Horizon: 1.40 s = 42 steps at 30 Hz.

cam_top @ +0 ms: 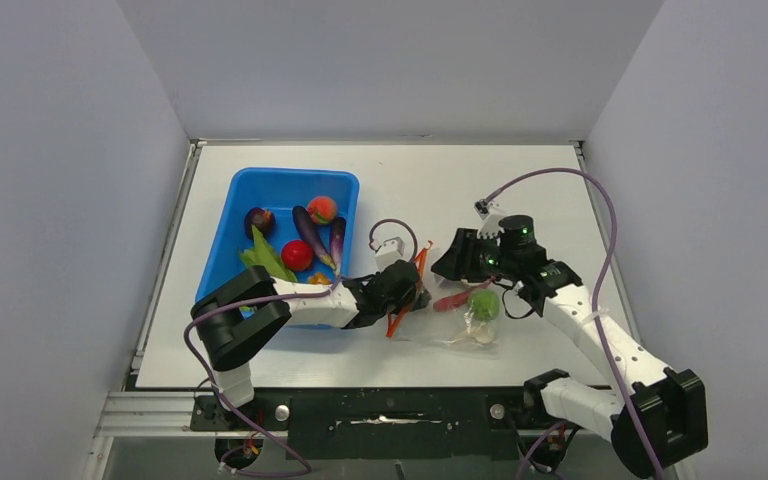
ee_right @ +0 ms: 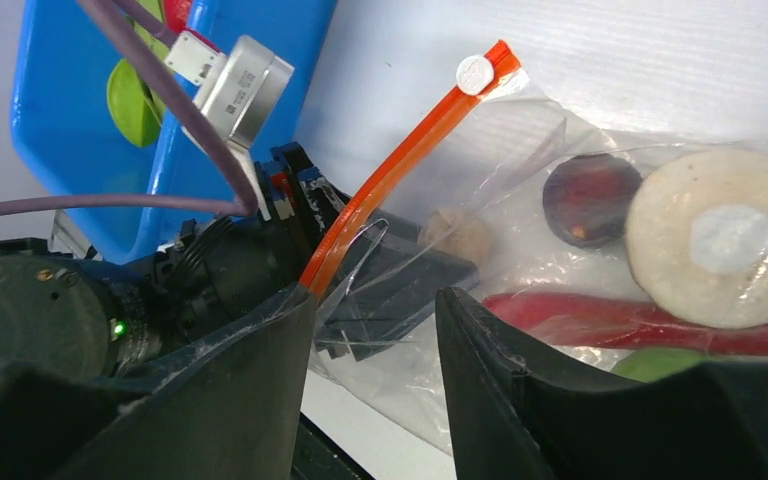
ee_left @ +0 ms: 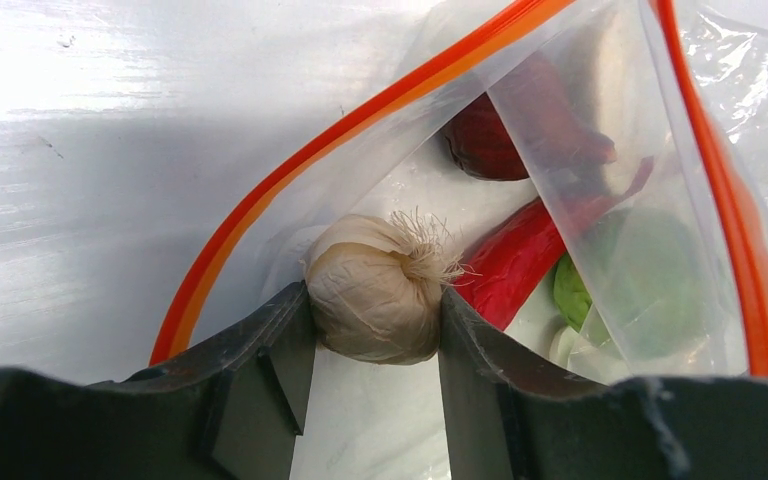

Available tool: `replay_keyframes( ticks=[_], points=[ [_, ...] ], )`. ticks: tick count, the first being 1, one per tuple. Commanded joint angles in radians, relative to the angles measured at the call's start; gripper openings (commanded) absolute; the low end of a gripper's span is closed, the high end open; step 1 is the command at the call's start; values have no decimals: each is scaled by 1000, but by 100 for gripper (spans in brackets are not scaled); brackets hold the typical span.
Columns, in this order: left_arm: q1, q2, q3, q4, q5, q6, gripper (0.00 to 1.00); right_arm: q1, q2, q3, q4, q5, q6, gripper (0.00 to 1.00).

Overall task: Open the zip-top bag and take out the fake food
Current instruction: Pick up the fake vegetable from the zipper food storage bag.

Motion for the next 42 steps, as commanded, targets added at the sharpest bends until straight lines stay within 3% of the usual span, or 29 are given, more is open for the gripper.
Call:
replay_keyframes(
  ticks=[1, 9, 17, 19, 25, 29, 38, 42],
  points=[
    [-6, -43, -15, 80, -19, -11, 25, 48, 55, 51, 21, 65, 38, 49],
    [-6, -49, -21, 88, -29, -19, 24, 121, 141, 95, -20, 80, 51, 42],
    [-6, -31, 2, 83, -20, -19, 22, 134, 176, 82, 11, 38, 104, 47],
    [-6, -35, 1, 84, -18, -18, 22, 134, 197, 87, -16, 65, 103, 42],
    [-6, -59, -21, 68, -38, -18, 20, 133, 185, 69, 0, 99, 105, 15],
    [-5, -71, -23, 11, -72, -21, 20, 129, 174, 66, -22, 151, 93, 5],
    [-5, -172, -67, 36, -79, -27, 17, 109, 164, 11, -10, 167, 61, 0],
    [7, -239, -133, 129, -55, -22, 16, 110, 144, -18, 60, 35, 4, 0]
  ],
)
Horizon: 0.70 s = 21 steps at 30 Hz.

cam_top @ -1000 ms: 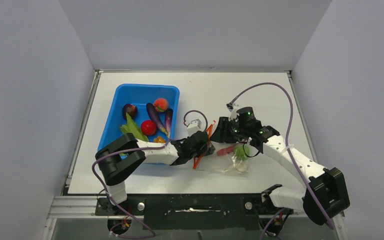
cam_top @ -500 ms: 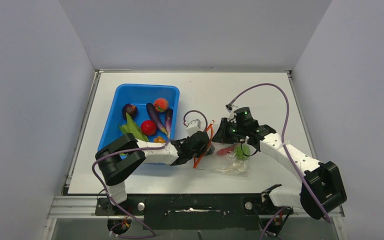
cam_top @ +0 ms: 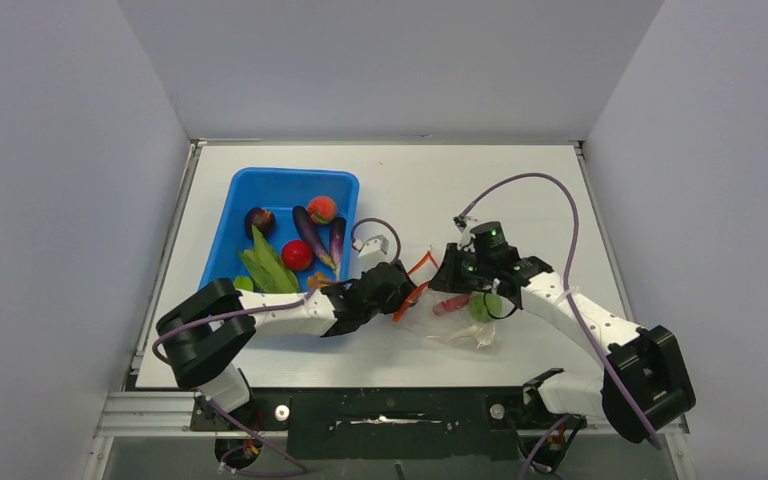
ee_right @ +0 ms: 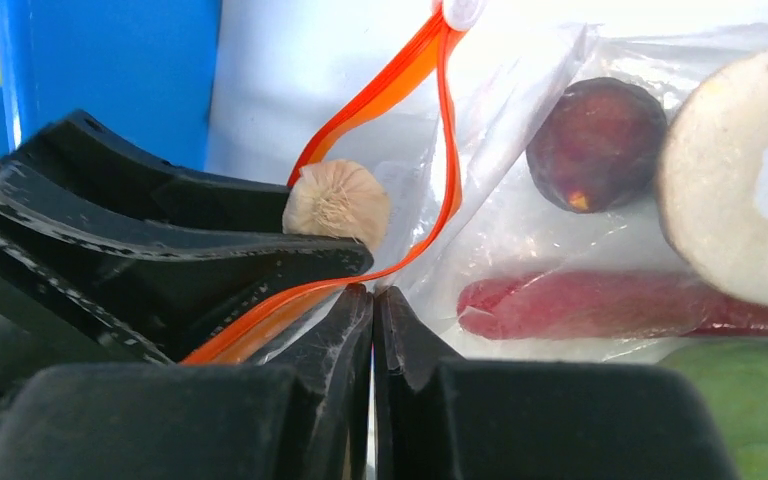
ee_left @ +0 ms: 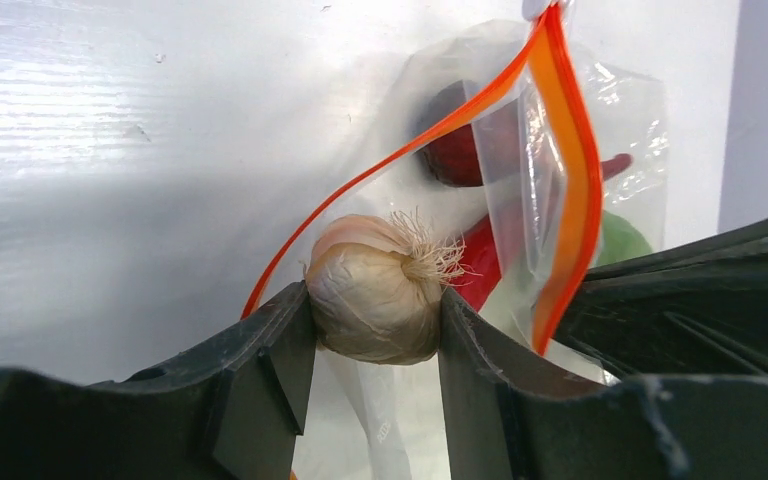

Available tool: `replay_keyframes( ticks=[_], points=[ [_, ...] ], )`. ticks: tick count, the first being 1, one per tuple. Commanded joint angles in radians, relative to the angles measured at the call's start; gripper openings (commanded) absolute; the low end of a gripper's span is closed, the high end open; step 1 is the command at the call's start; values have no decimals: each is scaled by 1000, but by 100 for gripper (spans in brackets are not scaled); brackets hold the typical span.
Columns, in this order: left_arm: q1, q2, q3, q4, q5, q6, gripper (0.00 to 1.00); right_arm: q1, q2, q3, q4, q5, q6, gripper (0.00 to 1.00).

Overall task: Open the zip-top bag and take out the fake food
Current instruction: Pick up the fake vegetable from the zipper food storage bag.

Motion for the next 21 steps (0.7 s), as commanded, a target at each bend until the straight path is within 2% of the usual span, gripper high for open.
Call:
replay_keyframes(
  ticks=[1, 7, 13, 21],
  points=[
    [14, -106, -51, 132, 4, -10, 16, -5, -49, -18, 77, -83, -72, 0],
    [51, -207, -96, 139, 13, 15, 16, -6, -77, -16, 67, -67, -98, 0],
    [137, -270, -169, 217, 159, 60, 16, -6, -126, -9, 72, -64, -103, 0],
    [139, -252, -124, 131, 168, 103, 16, 8, -166, 67, -15, -107, -166, 0]
  ],
)
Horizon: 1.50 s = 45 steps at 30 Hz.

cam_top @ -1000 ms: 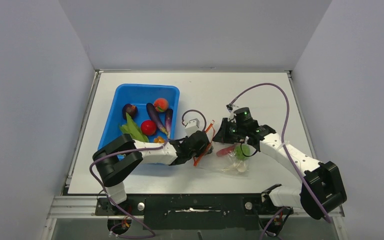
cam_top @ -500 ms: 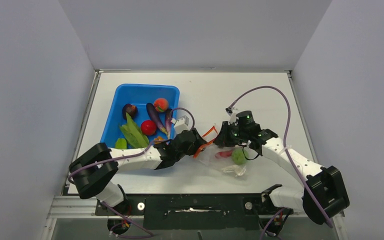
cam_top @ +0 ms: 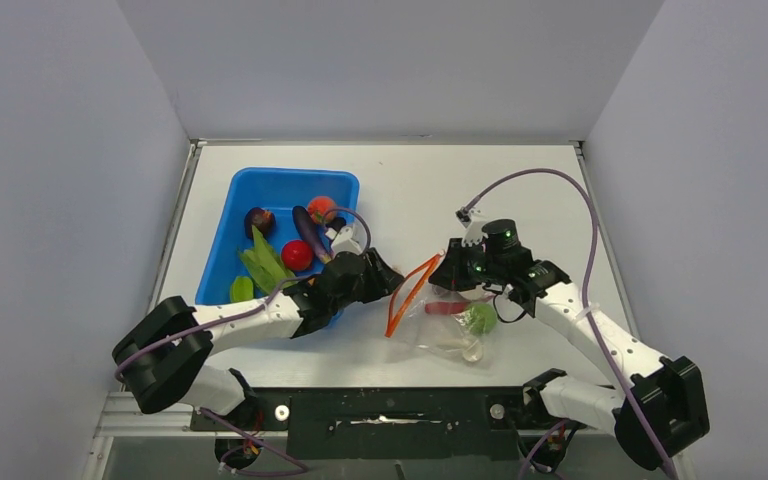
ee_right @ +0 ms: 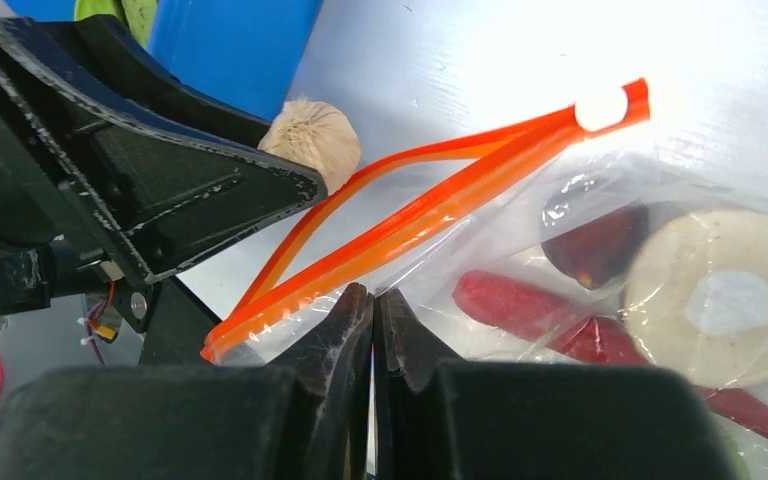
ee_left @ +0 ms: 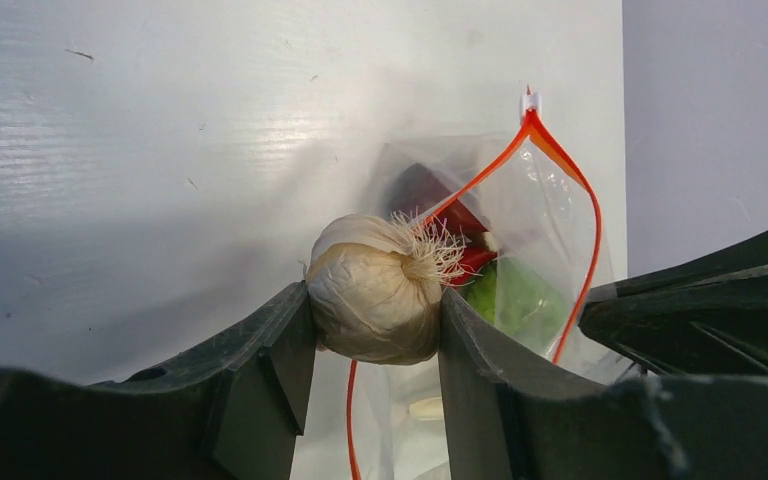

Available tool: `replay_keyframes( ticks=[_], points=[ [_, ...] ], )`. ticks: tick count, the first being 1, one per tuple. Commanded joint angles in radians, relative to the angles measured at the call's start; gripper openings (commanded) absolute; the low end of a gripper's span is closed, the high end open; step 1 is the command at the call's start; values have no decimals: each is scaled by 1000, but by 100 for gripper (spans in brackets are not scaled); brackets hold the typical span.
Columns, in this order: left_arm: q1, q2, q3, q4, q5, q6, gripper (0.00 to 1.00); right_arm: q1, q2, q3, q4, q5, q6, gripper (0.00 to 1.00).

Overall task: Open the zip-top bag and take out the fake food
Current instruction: Pick up the fake vegetable from the zipper food storage bag, then place the fake vegetable in the bin.

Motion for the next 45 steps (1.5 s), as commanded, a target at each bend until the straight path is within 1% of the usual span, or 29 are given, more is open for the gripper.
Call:
replay_keyframes(
  ticks=[1, 4, 6, 11, 14, 16, 18, 20, 22, 25, 27, 31, 34, 37, 40, 45],
  points=[
    [0, -14, 55, 13, 15, 41, 17, 11, -28, 82, -42, -29, -77, 0],
    [20, -35, 78, -15, 3, 61, 17, 18, -37, 91, -74, -8, -113, 0],
    [68, -62, 84, -38, 23, 78, 17, 18, -45, 94, -84, 0, -128, 0],
    [285, -180, 60, -57, 101, 105, 16, 23, -63, 102, -95, 10, -140, 0],
    [377, -250, 62, -90, 110, 136, 16, 26, -59, 105, -94, 20, -140, 0],
    [471, -280, 69, -135, 104, 138, 16, 29, -51, 106, -91, 23, -137, 0],
    [537, -299, 70, -144, 127, 150, 16, 31, -42, 108, -88, 24, -135, 0],
    [581, -294, 77, -149, 103, 180, 16, 33, -33, 112, -87, 25, -132, 0],
    [620, -254, 109, -203, 67, 209, 16, 34, -27, 117, -87, 20, -130, 0],
    [695, -169, 196, -302, 119, 250, 16, 35, -24, 125, -98, 23, -132, 0],
    [723, -137, 219, -324, 142, 274, 16, 35, -26, 131, -111, 29, -131, 0],
    [758, -100, 203, -273, 134, 277, 16, 38, -41, 128, -109, 37, -128, 0],
    [781, -44, 241, -303, 151, 279, 17, 38, -46, 133, -115, 42, -127, 0],
    [784, -4, 274, -313, 133, 294, 17, 40, -56, 147, -131, 70, -119, 0],
    [785, 42, 289, -299, 109, 314, 23, 40, -96, 126, -95, 88, -98, 0],
    [790, 146, 361, -356, 83, 340, 34, 42, -136, 119, -76, 88, -85, 0]
  ],
)
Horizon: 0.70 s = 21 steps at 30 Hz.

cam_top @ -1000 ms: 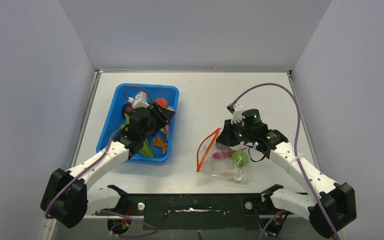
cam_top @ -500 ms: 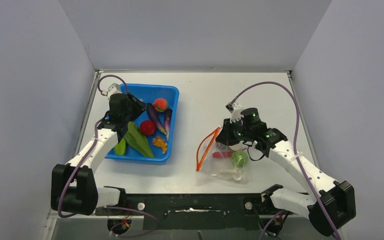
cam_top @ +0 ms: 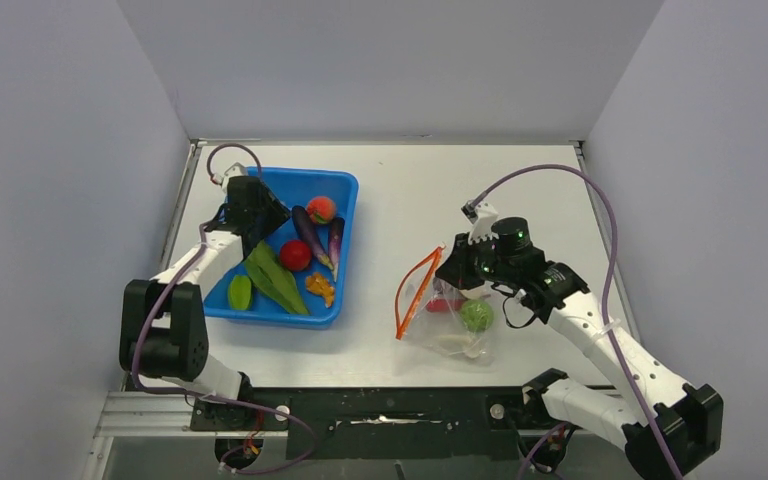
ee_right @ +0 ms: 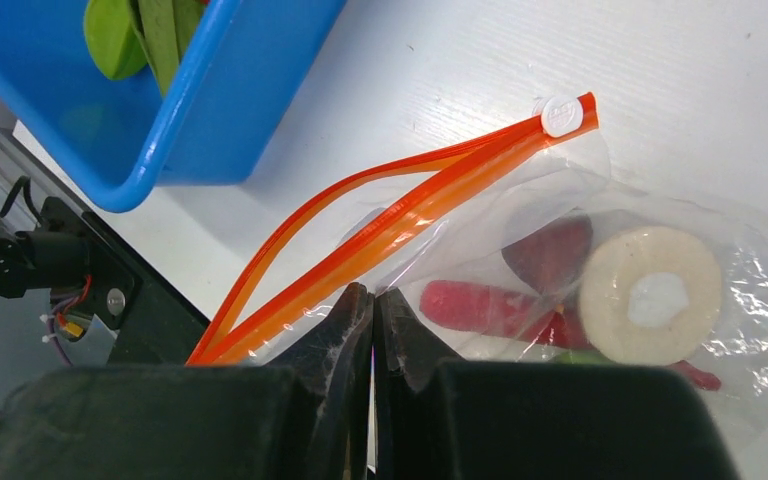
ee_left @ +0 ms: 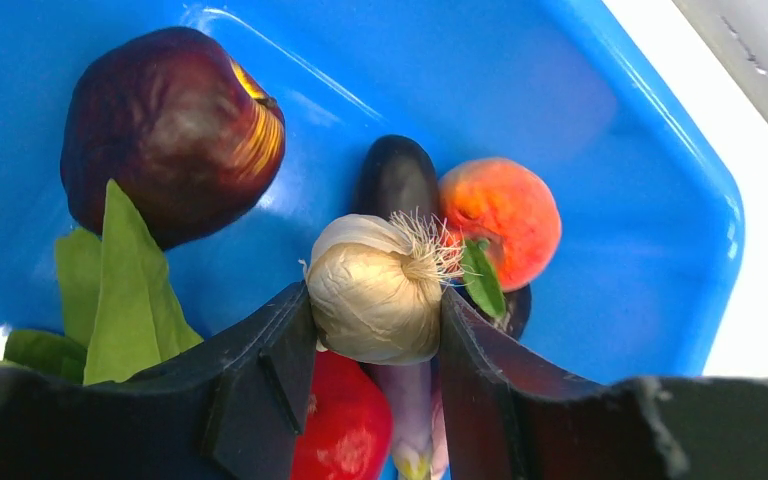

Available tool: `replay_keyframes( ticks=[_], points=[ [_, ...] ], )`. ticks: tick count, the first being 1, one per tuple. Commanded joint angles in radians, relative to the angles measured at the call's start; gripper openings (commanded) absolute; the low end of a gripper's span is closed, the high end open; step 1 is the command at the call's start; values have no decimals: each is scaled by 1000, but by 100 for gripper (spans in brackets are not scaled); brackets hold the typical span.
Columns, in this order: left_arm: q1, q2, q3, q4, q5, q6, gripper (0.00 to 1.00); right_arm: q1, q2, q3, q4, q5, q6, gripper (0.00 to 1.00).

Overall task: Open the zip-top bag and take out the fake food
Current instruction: Place the fake vegetable in the bin.

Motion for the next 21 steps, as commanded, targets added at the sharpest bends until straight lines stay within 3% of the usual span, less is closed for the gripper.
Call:
replay_keyframes(
  ticks=[1, 9, 17, 21],
  points=[
    [10, 70, 92, -13, -15, 48, 37, 7, -45, 29, 59, 19, 14, 0],
    [9, 86, 119, -54, -16, 64, 65, 8, -39, 43, 45, 14, 21, 0],
    [-5, -97, 44, -33, 44, 55, 69, 10, -29, 34, 71, -2, 38, 0],
    [-64, -235, -19, 32, 119, 17, 69, 14, -9, 36, 77, -2, 33, 0]
  ],
)
